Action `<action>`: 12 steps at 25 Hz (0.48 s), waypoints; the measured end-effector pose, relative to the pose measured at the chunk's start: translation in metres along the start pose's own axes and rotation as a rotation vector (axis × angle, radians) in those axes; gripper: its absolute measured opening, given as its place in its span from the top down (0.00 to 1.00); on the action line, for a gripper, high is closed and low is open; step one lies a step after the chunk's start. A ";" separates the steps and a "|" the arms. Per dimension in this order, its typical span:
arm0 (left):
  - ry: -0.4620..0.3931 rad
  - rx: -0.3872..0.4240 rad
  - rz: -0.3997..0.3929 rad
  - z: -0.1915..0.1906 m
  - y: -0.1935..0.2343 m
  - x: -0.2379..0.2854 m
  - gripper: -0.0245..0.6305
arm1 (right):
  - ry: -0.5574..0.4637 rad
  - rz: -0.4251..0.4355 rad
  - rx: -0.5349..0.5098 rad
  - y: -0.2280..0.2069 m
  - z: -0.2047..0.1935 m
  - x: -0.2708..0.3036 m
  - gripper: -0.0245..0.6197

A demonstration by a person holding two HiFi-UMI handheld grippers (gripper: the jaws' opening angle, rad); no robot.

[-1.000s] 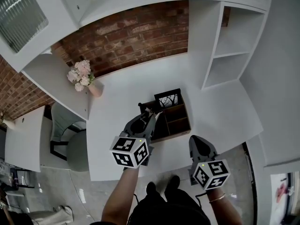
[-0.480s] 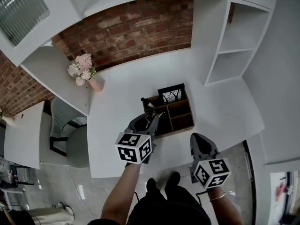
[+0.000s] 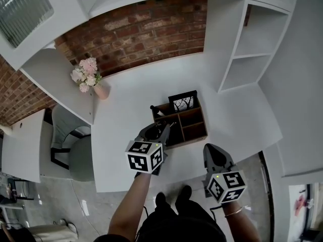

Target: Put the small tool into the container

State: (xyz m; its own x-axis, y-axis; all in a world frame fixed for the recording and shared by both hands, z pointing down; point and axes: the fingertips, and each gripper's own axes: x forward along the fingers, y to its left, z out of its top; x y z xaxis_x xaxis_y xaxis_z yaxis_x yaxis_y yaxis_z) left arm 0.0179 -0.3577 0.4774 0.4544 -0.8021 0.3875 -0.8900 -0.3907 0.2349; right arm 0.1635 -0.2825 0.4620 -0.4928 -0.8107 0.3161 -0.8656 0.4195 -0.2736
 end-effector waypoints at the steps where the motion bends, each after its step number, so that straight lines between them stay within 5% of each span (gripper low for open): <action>1: 0.003 0.000 -0.004 0.000 0.000 0.001 0.84 | 0.000 -0.002 0.001 -0.001 0.000 0.000 0.95; 12: 0.031 0.007 -0.026 -0.003 -0.002 0.005 0.82 | 0.001 -0.011 0.005 0.000 -0.002 -0.001 0.96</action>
State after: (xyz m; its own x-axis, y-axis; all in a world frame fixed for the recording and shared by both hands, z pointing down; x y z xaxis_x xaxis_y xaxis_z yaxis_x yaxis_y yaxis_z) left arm 0.0221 -0.3597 0.4813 0.4782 -0.7775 0.4085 -0.8781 -0.4146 0.2389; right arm 0.1635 -0.2810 0.4632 -0.4834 -0.8150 0.3196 -0.8705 0.4087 -0.2743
